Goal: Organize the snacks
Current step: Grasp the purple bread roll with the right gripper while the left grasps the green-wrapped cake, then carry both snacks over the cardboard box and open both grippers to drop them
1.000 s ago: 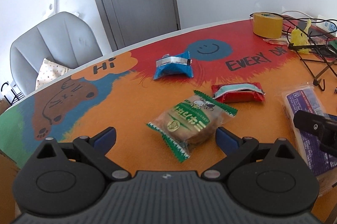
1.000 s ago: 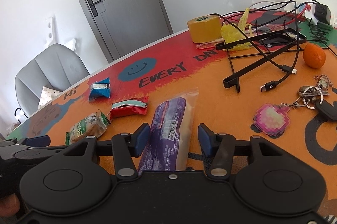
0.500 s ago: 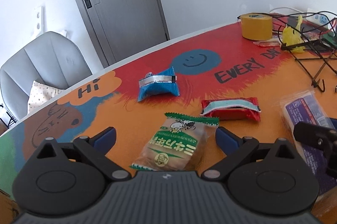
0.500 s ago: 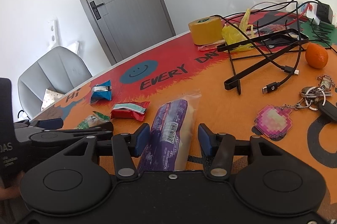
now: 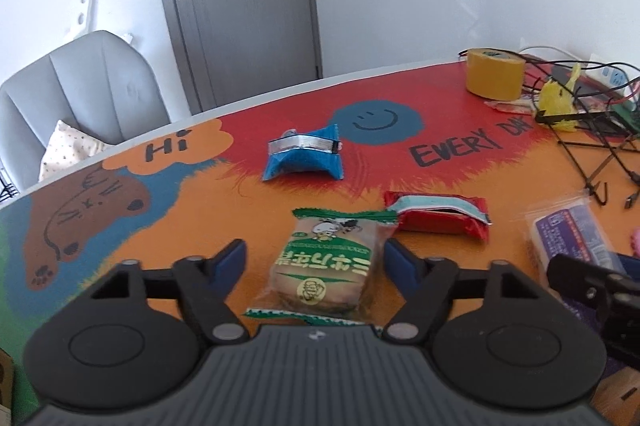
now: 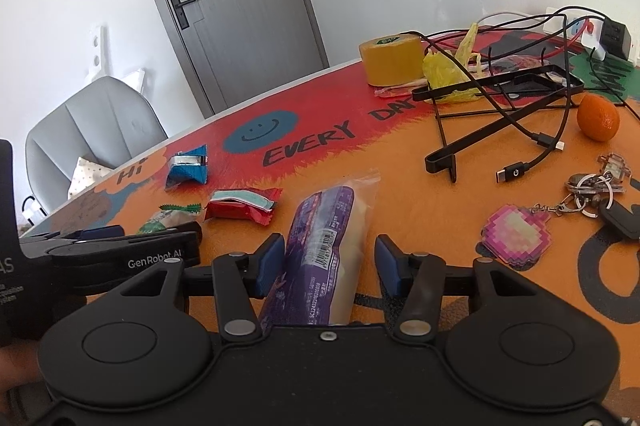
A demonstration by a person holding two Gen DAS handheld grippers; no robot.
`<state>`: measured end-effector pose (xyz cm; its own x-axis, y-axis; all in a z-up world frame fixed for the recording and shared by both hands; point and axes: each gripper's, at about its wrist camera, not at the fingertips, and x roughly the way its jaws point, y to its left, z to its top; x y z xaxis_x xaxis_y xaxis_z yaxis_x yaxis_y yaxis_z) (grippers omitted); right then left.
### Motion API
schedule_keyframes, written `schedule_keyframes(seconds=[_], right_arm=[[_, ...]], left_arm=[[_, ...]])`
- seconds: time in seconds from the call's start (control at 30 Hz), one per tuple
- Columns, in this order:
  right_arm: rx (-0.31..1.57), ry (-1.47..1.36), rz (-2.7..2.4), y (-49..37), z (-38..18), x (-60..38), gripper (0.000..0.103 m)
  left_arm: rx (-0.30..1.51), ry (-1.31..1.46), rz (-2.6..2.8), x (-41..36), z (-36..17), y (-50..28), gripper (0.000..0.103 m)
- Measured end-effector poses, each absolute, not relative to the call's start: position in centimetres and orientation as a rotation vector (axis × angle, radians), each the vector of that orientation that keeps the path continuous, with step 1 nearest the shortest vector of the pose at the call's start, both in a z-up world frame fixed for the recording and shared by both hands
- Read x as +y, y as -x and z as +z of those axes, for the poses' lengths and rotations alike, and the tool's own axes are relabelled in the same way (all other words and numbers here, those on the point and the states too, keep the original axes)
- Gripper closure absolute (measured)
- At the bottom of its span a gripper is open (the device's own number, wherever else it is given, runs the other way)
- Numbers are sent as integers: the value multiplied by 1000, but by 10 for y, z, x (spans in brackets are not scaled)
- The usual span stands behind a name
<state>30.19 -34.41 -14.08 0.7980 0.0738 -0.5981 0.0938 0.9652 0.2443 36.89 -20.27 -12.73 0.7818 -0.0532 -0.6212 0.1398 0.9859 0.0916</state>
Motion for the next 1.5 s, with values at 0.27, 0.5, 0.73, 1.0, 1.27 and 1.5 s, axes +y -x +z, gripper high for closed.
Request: schedule_keyframes(seconds=[0.27,0.5,0.73,1.0,1.27,1.5], right_arm=[[671,-216,-23,-294,-138,-329,51],[666,-140,-25,-283,-139,-313,67],[656,-169,-10,-268,-133,-302,69],[617,-179,16,-249,-119,-285,69],[584,-175,49,-235,-105,-267,69],[556,-167,77,-229,-96,-252,69]], left_arm=[[683,-107,-129,-201,-125,-353,56],[675,-64,-100,-184,-115,-332,56],[662,-38,-88,-163,-102,-308,56],[614,-19,-72,-143,-84,-280,56],[568,-12,-67,-126,-65,-255,55],[531,2,-52,-110,-52,-240,55]])
